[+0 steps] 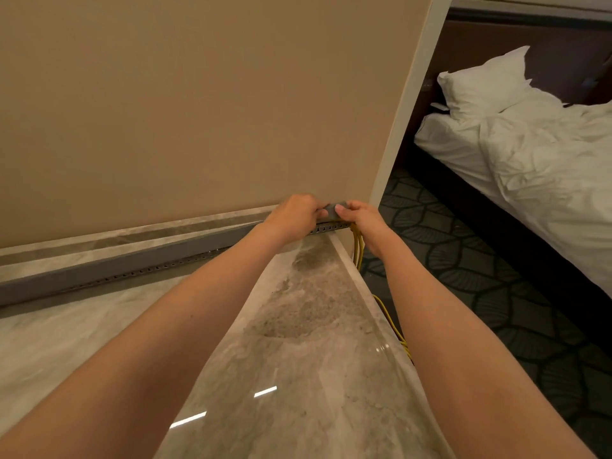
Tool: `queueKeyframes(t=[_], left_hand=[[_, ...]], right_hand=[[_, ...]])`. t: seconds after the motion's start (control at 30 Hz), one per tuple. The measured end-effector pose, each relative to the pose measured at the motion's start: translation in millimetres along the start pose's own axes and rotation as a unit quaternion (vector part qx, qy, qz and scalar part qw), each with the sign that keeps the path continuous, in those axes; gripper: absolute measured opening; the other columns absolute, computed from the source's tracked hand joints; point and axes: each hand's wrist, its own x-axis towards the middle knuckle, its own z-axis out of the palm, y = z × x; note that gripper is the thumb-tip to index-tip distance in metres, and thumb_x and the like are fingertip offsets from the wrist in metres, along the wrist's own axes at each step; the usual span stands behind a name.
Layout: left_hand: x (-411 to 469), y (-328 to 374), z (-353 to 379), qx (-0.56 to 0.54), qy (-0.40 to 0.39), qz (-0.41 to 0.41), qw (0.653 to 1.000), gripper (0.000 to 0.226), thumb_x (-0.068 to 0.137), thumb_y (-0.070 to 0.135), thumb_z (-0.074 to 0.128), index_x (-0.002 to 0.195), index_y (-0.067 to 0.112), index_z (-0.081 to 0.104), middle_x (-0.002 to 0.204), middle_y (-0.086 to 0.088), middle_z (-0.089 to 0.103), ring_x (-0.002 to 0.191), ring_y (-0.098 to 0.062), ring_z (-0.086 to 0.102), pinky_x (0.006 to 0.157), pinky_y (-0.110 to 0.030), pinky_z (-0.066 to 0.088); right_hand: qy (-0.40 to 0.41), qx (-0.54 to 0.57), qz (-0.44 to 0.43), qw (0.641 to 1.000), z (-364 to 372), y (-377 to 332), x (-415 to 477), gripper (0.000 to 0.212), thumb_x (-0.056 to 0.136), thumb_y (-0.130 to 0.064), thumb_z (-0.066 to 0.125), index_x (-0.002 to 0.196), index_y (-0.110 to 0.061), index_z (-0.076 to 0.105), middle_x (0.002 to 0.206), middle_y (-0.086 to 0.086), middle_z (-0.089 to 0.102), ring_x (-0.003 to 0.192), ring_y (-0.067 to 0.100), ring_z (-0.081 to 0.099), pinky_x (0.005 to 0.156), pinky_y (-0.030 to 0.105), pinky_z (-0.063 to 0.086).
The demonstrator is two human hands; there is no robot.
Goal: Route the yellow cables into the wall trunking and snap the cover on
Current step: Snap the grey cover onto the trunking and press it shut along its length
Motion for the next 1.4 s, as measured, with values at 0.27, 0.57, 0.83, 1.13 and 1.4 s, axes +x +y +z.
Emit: queueKeyframes(t=[0.27, 0.57, 0.83, 1.13, 1.4], left_hand=[[-11.5, -0.4, 12.4, 0.117, 0.011, 0.105, 0.987, 0.044, 0.094, 0.024, 0.05, 0.137, 0.014, 0.044, 0.123, -0.012, 0.044, 0.112, -0.027, 0.046, 0.091, -0.034, 0.039], [-33.2, -24.8, 6.6, 0.244, 0.045, 0.137, 0.959, 0.048, 0.101, 0.024, 0.036, 0.146, 0.008, 0.028, 0.136, -0.013, 0.039, 0.123, -0.027, 0.042, 0.092, -0.036, 0.044], [-26.5, -19.2, 5.3, 0.266, 0.034, 0.125, 0.955, 0.04, 0.098, 0.009, 0.041, 0.138, 0.007, 0.039, 0.127, -0.014, 0.043, 0.111, -0.029, 0.049, 0.083, -0.035, 0.046], [-34.2, -26.9, 10.5, 0.268, 0.049, 0.087, 0.958, 0.045, 0.097, 0.01, 0.041, 0.141, 0.002, 0.037, 0.13, -0.019, 0.047, 0.116, -0.035, 0.05, 0.093, -0.041, 0.045], [-50.9, -37.9, 17.4, 0.266, 0.074, 0.047, 0.96, 0.037, 0.1, 0.008, 0.035, 0.135, -0.003, 0.037, 0.13, -0.018, 0.043, 0.116, -0.031, 0.047, 0.092, -0.035, 0.044]], right_hand=[[0.114, 0.054, 0.029, 0.992, 6.5, 4.7, 1.2, 0.021, 0.087, -0.011, 0.059, 0.1, 0.003, 0.068, 0.08, 0.004, 0.06, 0.09, 0.02, 0.053, 0.087, 0.032, 0.041], [0.17, 0.055, 0.036, 0.983, 11.0, 6.6, 2.0, 0.022, 0.083, -0.012, 0.063, 0.102, -0.001, 0.062, 0.082, 0.001, 0.055, 0.092, 0.019, 0.05, 0.083, 0.03, 0.04], [0.127, -0.012, 0.064, 0.99, 14.5, -3.3, 11.0, 0.032, 0.092, -0.021, 0.054, 0.113, 0.002, 0.059, 0.1, 0.012, 0.055, 0.097, 0.025, 0.051, 0.101, 0.042, 0.041], [0.119, -0.022, 0.114, 0.986, 11.5, -6.3, 14.4, 0.029, 0.093, -0.015, 0.049, 0.065, -0.022, 0.044, 0.073, -0.005, 0.044, 0.063, 0.006, 0.041, 0.078, 0.029, 0.039], [0.118, -0.29, 0.138, 0.94, 29.7, -17.9, 22.5, 0.024, 0.098, -0.004, 0.031, 0.093, -0.005, 0.055, 0.068, 0.005, 0.039, 0.056, 0.016, 0.035, 0.07, 0.028, 0.033]])
